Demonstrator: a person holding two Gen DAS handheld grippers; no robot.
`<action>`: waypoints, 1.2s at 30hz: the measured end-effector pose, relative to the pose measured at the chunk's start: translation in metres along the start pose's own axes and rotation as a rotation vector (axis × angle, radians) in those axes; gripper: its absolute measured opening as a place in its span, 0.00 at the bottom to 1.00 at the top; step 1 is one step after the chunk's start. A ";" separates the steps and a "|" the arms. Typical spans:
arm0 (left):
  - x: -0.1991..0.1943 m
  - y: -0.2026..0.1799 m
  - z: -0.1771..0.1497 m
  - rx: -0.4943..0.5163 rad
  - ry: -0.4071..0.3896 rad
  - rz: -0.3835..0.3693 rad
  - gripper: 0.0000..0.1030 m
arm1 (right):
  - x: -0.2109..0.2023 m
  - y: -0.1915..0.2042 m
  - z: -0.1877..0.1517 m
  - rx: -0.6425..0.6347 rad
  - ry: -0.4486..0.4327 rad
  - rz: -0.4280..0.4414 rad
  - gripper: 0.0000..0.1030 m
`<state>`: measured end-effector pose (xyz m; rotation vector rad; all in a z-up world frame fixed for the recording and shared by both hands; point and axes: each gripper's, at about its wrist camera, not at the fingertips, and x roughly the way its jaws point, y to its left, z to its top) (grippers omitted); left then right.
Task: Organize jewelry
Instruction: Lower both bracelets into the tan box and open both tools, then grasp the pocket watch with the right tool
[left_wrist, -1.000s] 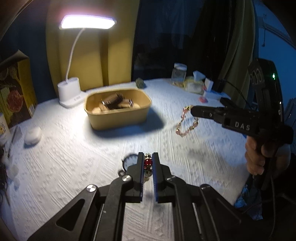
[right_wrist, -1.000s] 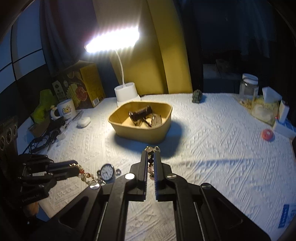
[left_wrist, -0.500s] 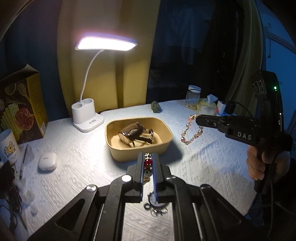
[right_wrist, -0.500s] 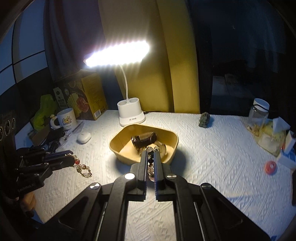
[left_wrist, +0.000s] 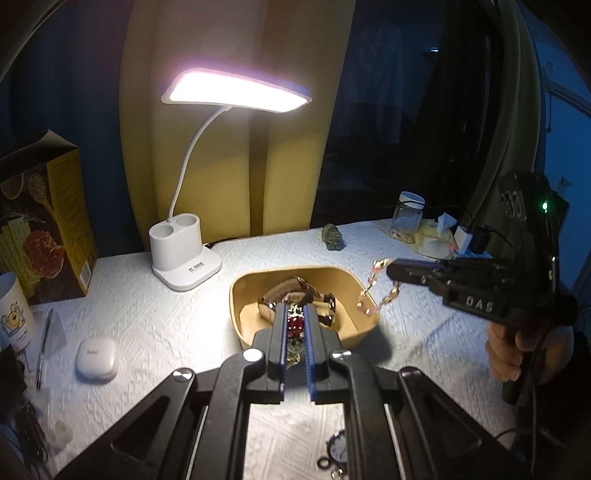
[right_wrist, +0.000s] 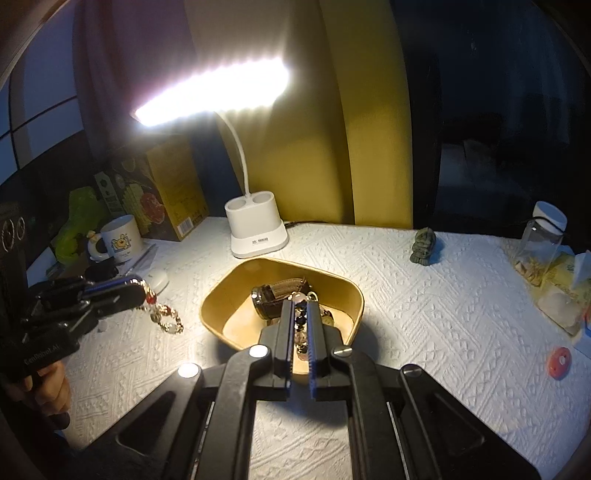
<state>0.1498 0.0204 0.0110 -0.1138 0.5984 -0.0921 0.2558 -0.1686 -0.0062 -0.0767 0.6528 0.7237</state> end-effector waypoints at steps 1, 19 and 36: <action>0.004 0.000 0.002 0.000 0.002 0.000 0.07 | 0.004 -0.002 0.000 0.004 0.006 0.003 0.05; 0.075 0.002 0.014 0.006 0.128 -0.005 0.12 | 0.028 -0.041 -0.012 0.089 0.059 -0.004 0.32; 0.041 0.011 -0.004 -0.028 0.096 0.019 0.37 | 0.012 -0.014 -0.023 0.060 0.068 -0.009 0.33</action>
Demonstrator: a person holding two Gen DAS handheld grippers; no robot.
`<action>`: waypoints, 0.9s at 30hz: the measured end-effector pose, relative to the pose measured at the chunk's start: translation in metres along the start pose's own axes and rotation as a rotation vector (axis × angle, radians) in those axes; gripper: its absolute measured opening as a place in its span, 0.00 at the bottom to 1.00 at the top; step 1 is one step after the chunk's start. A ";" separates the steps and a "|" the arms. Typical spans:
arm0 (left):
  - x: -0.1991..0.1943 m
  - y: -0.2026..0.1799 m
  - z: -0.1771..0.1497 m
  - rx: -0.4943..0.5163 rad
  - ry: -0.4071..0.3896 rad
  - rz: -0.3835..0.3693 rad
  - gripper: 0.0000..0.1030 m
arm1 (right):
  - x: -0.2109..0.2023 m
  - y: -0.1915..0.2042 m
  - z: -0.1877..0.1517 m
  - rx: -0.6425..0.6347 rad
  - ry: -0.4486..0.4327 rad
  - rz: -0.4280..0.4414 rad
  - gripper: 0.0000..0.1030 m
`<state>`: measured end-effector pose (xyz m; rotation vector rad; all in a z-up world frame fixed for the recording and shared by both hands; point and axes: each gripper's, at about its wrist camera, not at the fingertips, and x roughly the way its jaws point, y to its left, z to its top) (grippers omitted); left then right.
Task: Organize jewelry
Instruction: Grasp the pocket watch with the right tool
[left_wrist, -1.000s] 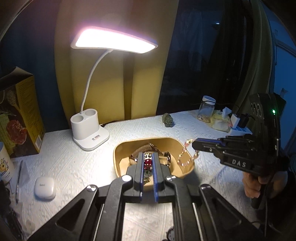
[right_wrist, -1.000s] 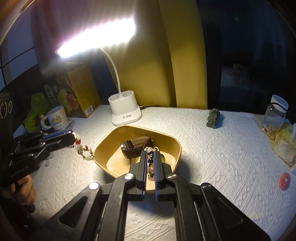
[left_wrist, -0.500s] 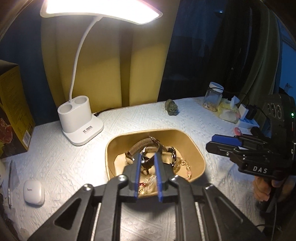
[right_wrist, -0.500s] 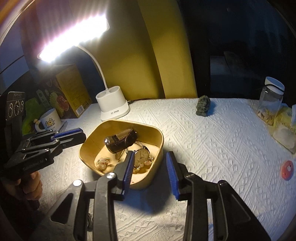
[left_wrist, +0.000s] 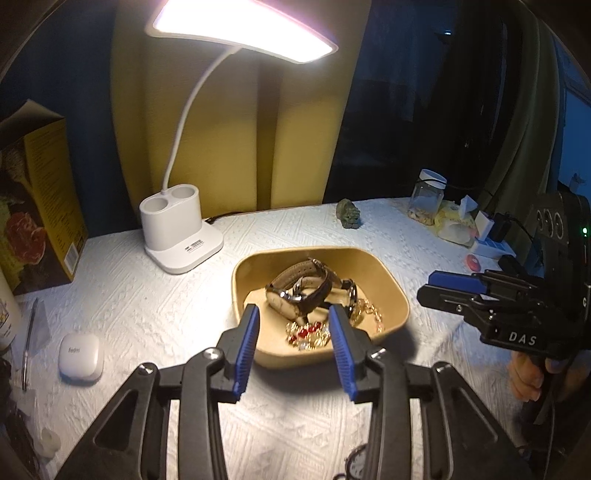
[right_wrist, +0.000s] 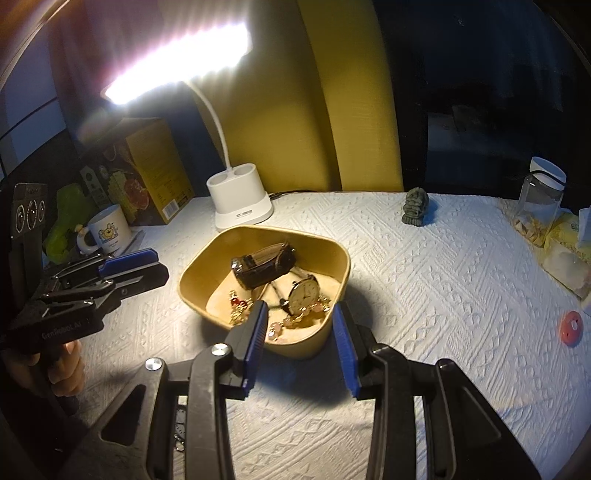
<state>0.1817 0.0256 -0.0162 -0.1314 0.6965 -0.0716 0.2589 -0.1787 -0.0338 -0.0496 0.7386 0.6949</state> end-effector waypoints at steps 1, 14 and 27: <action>-0.001 0.001 -0.001 -0.002 -0.001 0.000 0.37 | -0.001 0.003 -0.001 -0.002 0.001 0.000 0.33; -0.030 0.016 -0.041 -0.047 -0.010 -0.004 0.38 | -0.012 0.040 -0.026 -0.049 0.033 -0.003 0.38; -0.057 0.031 -0.079 -0.086 -0.022 0.007 0.38 | -0.005 0.080 -0.062 -0.086 0.081 0.009 0.39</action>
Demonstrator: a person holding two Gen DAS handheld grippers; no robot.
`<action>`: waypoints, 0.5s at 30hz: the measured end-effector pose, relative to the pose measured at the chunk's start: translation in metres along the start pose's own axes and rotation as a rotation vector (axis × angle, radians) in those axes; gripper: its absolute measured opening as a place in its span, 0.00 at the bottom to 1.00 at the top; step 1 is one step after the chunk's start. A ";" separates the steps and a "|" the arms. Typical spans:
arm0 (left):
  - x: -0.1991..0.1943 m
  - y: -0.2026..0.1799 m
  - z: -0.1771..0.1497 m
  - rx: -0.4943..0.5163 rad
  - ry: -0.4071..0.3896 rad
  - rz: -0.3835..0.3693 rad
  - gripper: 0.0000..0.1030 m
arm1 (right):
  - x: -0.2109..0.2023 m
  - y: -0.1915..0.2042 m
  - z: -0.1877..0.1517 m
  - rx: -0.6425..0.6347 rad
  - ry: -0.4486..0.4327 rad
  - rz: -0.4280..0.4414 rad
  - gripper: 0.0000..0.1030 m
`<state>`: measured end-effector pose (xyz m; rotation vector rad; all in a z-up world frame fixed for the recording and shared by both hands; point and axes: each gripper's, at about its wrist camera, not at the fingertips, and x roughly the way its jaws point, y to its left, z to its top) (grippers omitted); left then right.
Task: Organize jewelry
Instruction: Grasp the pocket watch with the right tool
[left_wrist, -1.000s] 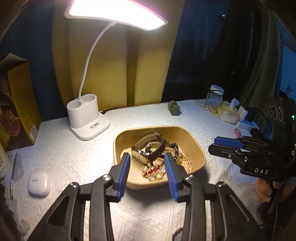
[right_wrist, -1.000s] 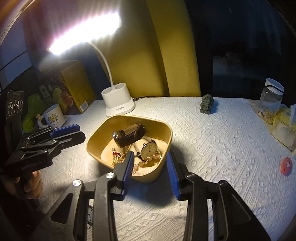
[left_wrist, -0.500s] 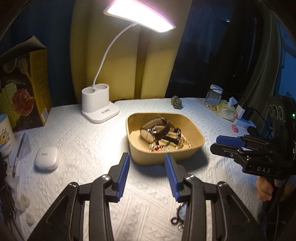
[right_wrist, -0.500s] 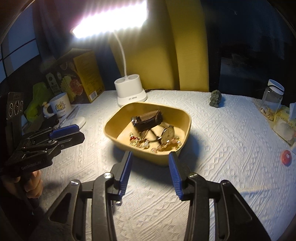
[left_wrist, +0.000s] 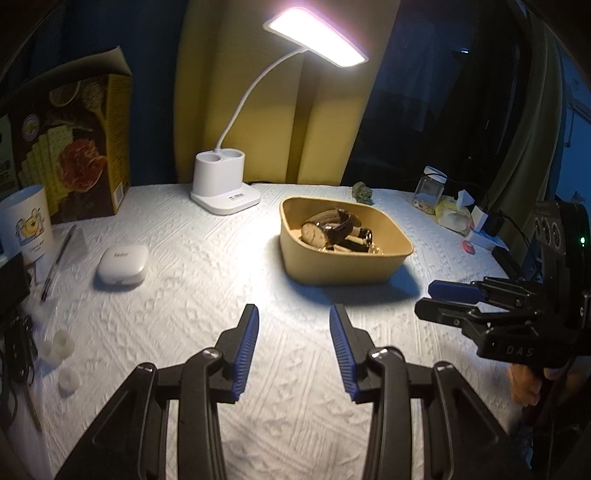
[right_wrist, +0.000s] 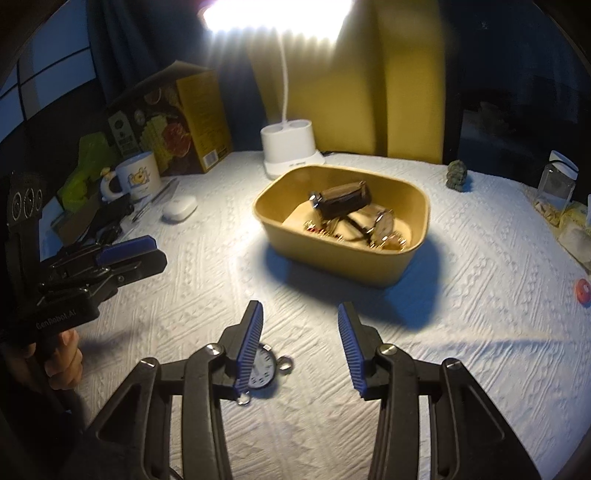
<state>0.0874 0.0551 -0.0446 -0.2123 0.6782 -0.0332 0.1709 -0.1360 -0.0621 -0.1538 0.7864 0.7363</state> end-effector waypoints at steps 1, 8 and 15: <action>-0.001 0.002 -0.003 -0.003 0.001 0.001 0.38 | 0.002 0.002 -0.003 -0.002 0.006 0.002 0.39; -0.008 0.011 -0.023 -0.027 0.006 0.014 0.38 | 0.014 0.020 -0.024 -0.020 0.054 0.010 0.39; -0.010 0.019 -0.036 -0.047 0.016 0.014 0.38 | 0.029 0.031 -0.035 -0.034 0.107 0.011 0.40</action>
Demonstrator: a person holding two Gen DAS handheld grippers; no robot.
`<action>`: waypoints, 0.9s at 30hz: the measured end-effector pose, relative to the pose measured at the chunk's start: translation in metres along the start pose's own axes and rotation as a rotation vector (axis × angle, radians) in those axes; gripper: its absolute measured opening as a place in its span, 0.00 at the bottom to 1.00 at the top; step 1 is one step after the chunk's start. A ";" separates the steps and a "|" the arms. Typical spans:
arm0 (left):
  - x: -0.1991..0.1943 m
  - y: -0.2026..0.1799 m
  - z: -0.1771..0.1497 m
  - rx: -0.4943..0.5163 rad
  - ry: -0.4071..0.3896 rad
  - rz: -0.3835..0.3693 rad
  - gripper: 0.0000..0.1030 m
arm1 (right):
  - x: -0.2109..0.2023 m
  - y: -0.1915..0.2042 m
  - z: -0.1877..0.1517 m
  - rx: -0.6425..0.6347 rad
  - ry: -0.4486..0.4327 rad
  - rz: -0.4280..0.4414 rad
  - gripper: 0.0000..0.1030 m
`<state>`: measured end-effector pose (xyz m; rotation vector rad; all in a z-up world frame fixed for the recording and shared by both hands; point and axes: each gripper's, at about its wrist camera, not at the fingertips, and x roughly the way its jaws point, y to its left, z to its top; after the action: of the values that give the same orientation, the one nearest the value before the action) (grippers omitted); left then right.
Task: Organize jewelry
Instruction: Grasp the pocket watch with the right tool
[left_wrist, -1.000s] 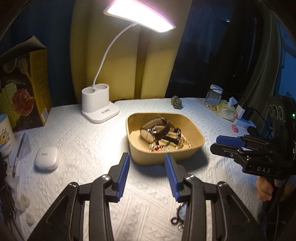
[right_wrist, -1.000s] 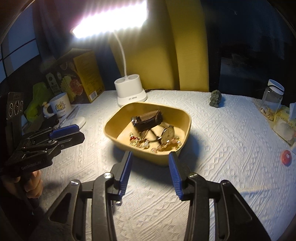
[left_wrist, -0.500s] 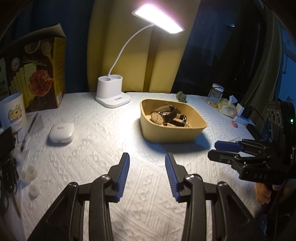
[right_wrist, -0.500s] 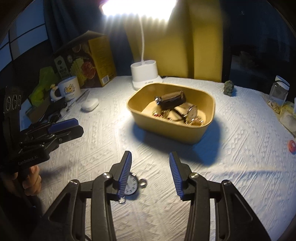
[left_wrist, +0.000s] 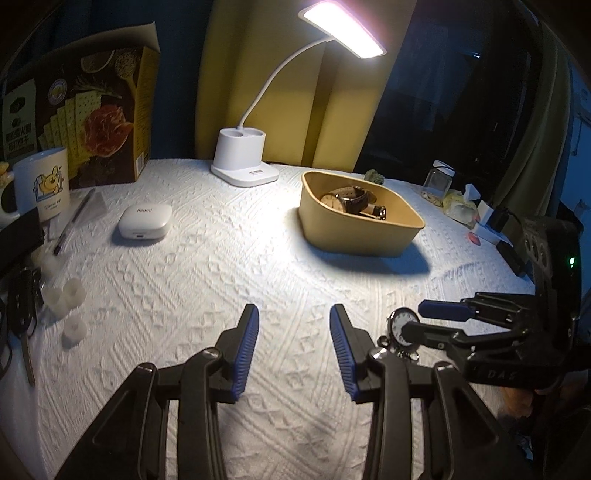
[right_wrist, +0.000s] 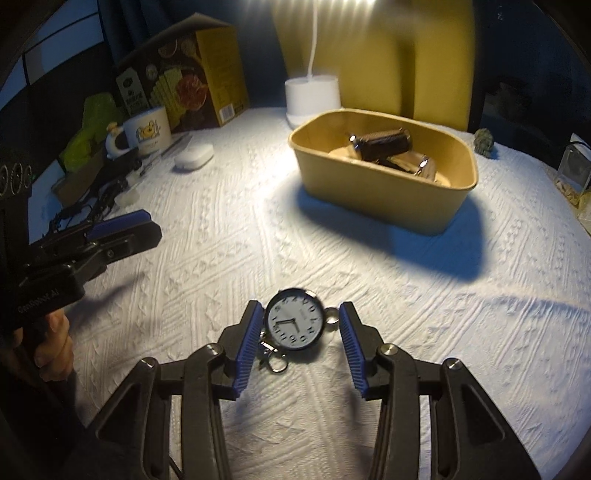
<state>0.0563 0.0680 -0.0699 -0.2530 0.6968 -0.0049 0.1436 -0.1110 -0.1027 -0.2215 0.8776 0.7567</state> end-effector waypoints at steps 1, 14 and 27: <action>0.000 0.000 -0.001 -0.002 0.001 0.001 0.38 | 0.002 0.002 -0.001 -0.005 0.007 0.000 0.40; 0.004 0.008 -0.005 -0.027 0.009 -0.008 0.38 | 0.012 0.025 -0.006 -0.126 -0.005 -0.095 0.36; 0.005 0.001 -0.004 -0.016 0.018 -0.007 0.38 | 0.002 0.018 -0.008 -0.114 -0.025 -0.066 0.36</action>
<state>0.0576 0.0674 -0.0768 -0.2716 0.7144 -0.0085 0.1267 -0.1006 -0.1068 -0.3397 0.8010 0.7467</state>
